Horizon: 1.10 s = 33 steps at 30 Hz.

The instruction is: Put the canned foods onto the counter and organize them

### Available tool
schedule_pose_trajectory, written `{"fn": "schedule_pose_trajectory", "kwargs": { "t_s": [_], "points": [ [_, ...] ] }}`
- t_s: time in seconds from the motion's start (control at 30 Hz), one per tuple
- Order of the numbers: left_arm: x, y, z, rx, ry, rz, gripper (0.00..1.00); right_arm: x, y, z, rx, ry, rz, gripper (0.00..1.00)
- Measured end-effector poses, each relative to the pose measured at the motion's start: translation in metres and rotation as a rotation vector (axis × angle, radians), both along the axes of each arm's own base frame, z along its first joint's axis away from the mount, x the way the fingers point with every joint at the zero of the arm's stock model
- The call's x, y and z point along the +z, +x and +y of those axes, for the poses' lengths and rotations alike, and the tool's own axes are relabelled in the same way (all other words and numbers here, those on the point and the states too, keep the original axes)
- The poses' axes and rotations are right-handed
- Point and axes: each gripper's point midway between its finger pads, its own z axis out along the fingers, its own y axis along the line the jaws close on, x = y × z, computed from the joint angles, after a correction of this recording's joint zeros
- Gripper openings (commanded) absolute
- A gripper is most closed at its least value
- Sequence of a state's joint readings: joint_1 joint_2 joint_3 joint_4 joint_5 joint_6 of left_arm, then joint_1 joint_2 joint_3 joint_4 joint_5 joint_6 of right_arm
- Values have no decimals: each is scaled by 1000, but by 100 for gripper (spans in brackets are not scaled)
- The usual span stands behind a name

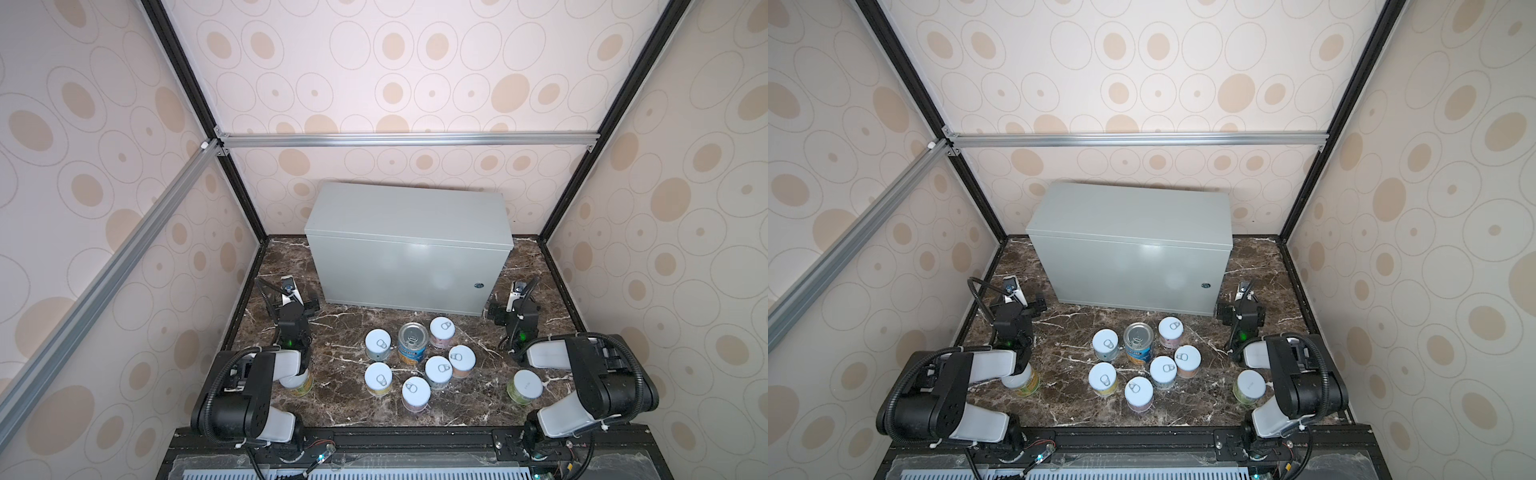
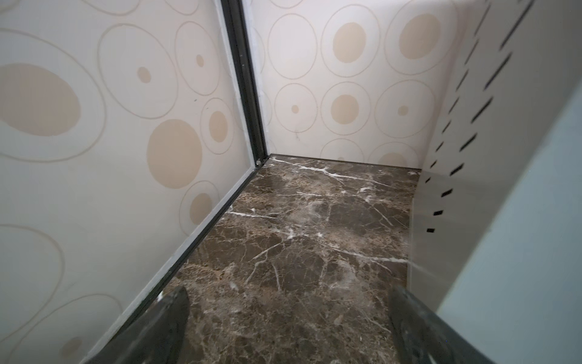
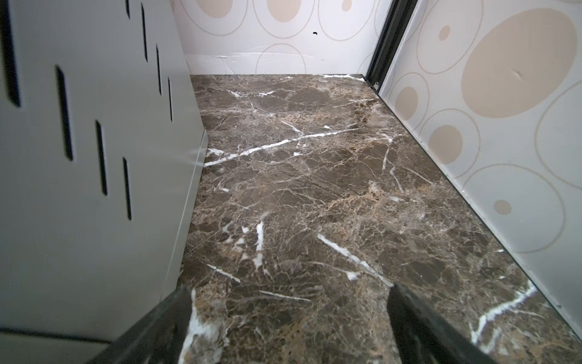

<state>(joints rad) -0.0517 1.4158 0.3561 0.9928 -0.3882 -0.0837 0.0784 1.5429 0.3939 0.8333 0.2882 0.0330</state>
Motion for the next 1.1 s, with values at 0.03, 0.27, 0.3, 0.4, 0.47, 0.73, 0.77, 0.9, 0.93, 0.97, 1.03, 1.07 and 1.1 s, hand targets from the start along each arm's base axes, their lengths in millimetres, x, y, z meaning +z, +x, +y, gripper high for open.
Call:
{"fn": "schedule_pose_trajectory", "kwargs": {
  "t_s": [0.03, 0.27, 0.3, 0.4, 0.47, 0.73, 0.77, 0.9, 0.93, 0.97, 1.03, 1.07, 1.1],
  "points": [
    [3, -1, 3, 21, -6, 2, 98, 0, 0, 0, 0, 0, 0, 100],
    [47, 20, 19, 149, -68, 9, 98, 0, -1, -2, -11, 3, 5, 100],
    [55, 24, 20, 159, -76, 14, 98, -1, -2, -2, -14, 4, 10, 100],
    [76, 28, 19, 166, -94, 33, 98, 1, -2, -4, -23, 3, 10, 100],
    [87, 26, 17, 152, -104, 46, 98, 0, -3, -5, -28, 2, 12, 100],
    [121, 12, -1, 32, -137, 99, 98, 1, -3, -6, -36, 8, 10, 100],
    [123, 10, -4, 14, -142, 109, 98, 1, -3, -6, -36, 9, 10, 100],
    [120, 7, -18, -71, -158, 166, 98, 1, -3, -6, -37, 9, 9, 100],
    [117, 7, -22, -94, -165, 181, 98, 1, -3, -6, -38, 9, 9, 100],
    [113, 6, -27, -120, -174, 202, 98, 1, -3, -7, -38, 9, 9, 100],
    [106, 4, -38, -180, -195, 236, 98, 1, -3, -7, -39, 9, 9, 100],
    [103, 3, -44, -214, -206, 251, 98, 1, -3, -7, -39, 9, 9, 100],
    [101, 2, -51, -250, -219, 261, 98, 1, -3, -7, -39, 10, 9, 100]
  ]
}}
